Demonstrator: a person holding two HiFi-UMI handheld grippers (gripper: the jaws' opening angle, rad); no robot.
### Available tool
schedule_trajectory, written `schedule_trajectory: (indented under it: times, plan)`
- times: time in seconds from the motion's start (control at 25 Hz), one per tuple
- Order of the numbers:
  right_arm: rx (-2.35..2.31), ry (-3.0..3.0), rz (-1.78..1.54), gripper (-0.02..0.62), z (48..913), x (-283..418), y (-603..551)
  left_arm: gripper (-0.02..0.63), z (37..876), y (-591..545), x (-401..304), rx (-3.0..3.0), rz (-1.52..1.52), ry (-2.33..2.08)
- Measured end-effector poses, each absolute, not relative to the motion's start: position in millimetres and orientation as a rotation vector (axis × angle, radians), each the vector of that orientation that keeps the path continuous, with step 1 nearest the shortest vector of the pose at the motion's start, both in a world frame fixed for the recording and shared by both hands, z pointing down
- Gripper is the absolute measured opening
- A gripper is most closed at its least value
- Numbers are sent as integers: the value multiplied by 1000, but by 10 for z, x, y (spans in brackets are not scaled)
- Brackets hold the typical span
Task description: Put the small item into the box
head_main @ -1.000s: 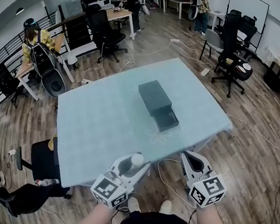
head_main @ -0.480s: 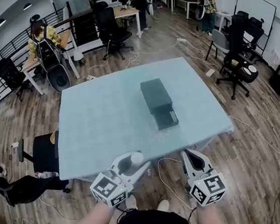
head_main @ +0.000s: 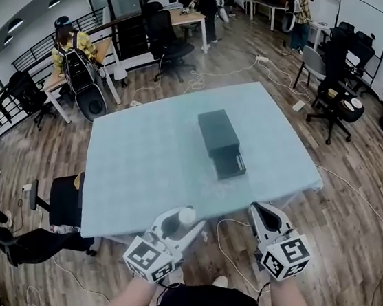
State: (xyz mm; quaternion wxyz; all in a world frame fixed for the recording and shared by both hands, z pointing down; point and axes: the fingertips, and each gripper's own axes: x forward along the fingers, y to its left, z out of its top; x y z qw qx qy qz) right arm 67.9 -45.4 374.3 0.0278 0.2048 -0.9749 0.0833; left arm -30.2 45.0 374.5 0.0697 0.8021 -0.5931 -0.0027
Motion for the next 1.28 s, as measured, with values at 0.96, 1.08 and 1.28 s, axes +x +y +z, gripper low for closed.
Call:
schedule_trajectory:
  times: [0.96, 1.08, 1.28]
  plan:
    - [738, -2964, 387, 18, 4073, 528, -1268, 198, 4004, -326, -568, 2408, 70, -1696]
    - [776, -2961, 380, 18, 4084, 421, -1436, 198, 4028, -526, -729, 2428, 61, -1670]
    - [847, -2926, 374, 18, 4104, 286, -1656, 198, 4130, -851, -944, 2449, 41, -1610]
